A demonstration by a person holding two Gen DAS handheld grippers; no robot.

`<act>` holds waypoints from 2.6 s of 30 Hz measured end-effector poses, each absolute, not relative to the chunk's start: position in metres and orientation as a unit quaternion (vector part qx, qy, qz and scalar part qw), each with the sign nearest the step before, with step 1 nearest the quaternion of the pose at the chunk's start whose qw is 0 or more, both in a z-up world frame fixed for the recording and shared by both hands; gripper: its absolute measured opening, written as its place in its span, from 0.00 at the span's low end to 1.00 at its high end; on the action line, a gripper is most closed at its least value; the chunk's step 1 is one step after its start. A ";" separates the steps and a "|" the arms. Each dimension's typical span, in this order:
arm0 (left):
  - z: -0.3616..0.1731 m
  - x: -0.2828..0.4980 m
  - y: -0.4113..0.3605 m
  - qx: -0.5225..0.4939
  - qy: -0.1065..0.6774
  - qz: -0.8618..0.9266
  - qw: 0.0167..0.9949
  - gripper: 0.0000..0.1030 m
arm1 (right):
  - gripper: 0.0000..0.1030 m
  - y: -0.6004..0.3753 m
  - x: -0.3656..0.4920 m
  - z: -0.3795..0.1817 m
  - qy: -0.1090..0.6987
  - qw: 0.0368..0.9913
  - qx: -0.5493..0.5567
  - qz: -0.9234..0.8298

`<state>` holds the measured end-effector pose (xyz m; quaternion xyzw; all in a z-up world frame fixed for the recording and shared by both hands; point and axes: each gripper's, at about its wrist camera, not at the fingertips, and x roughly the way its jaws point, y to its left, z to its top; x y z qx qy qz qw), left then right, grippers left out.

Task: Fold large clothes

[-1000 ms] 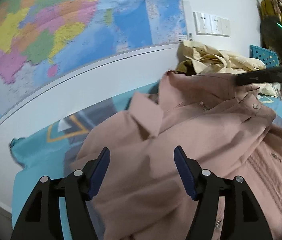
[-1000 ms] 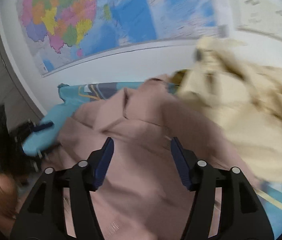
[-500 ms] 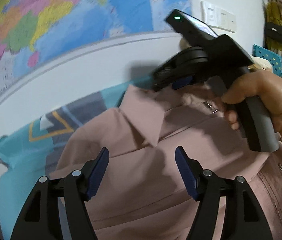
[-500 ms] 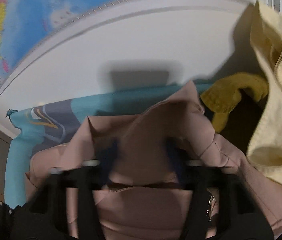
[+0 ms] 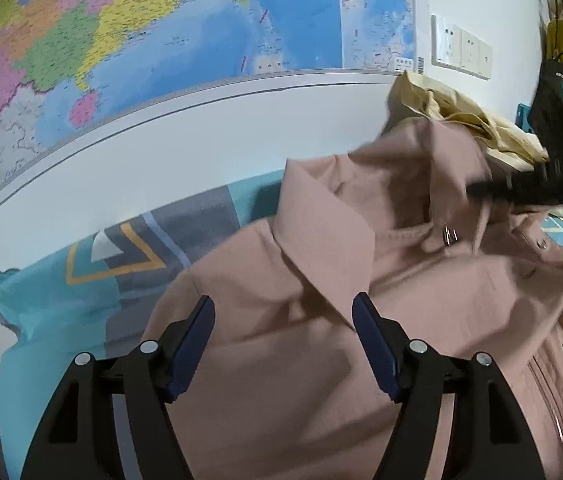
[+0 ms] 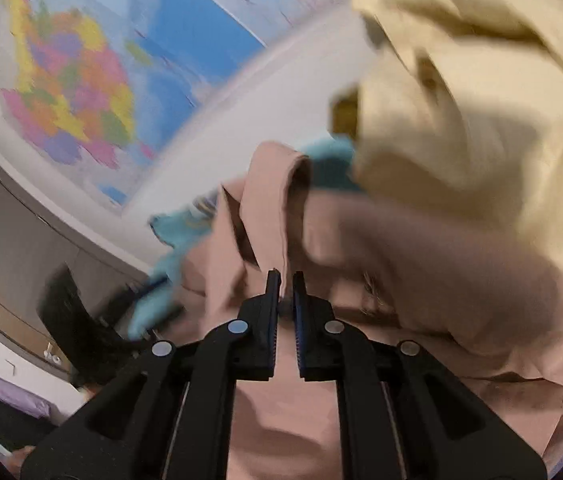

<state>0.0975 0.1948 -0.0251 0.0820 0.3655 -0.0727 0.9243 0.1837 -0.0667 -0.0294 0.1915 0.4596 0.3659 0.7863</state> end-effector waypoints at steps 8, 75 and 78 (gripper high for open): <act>-0.008 0.165 0.173 0.106 0.371 -0.056 0.921 0.84 | 0.12 -0.055 0.172 -0.040 0.460 0.774 0.171 0.399; -0.074 -0.181 0.231 -0.076 0.454 -0.071 0.885 0.87 | 0.11 -0.205 -0.085 -0.068 0.451 0.839 0.075 0.295; -0.074 -0.175 0.221 -0.059 0.455 -0.048 0.887 0.73 | 0.04 -0.211 -0.072 -0.066 0.440 0.845 0.104 0.285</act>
